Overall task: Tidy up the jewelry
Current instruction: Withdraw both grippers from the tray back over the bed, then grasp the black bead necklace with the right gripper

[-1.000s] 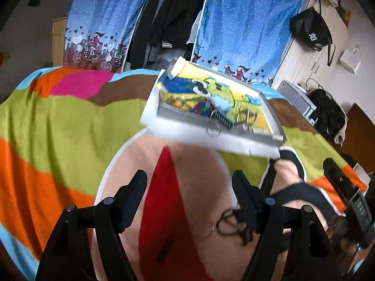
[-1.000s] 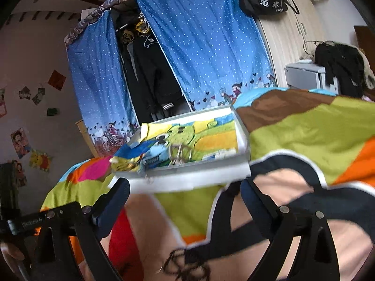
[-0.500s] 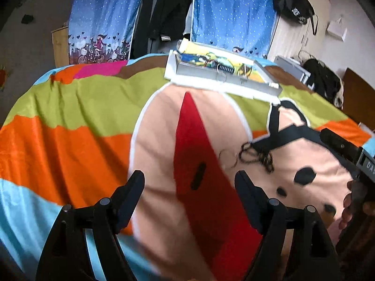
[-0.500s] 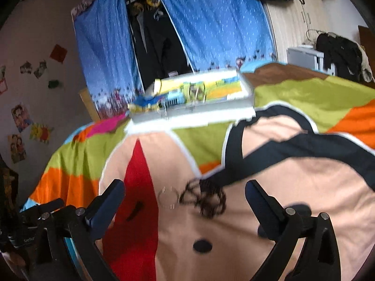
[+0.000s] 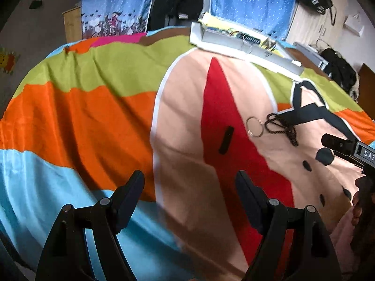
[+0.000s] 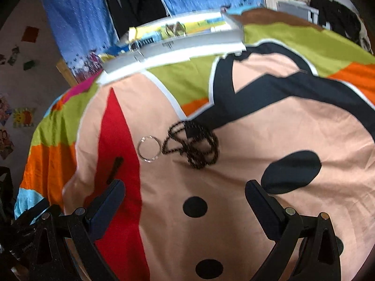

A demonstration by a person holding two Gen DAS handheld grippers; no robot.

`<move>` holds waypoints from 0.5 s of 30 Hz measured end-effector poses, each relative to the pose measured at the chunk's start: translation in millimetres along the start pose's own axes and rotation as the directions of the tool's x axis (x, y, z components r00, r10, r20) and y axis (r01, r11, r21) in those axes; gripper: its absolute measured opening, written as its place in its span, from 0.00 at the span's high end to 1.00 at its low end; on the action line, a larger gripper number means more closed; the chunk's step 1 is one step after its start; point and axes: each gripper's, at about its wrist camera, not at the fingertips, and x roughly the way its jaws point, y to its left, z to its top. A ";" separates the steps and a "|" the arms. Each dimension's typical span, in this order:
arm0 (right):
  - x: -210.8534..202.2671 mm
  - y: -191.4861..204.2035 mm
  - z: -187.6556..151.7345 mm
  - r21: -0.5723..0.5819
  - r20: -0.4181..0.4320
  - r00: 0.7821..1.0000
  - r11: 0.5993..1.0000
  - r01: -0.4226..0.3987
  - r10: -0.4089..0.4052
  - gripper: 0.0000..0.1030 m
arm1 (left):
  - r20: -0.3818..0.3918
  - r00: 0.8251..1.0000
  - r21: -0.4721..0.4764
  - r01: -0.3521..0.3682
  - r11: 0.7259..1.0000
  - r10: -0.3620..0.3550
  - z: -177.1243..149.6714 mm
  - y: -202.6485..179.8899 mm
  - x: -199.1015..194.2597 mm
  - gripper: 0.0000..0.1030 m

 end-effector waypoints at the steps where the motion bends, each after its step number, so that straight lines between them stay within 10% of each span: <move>1: 3.0 -1.0 0.1 0.002 -0.014 1.000 1.000 -0.002 0.002 0.00 | -0.012 1.000 -0.003 0.001 1.000 -0.001 -0.5 0.7 3.1 0.28; 15: 32.0 -3.1 27.2 -0.054 -0.051 0.999 0.999 -0.002 -0.001 0.00 | -0.024 1.000 0.001 0.010 1.000 -0.010 25.1 -0.8 30.8 0.28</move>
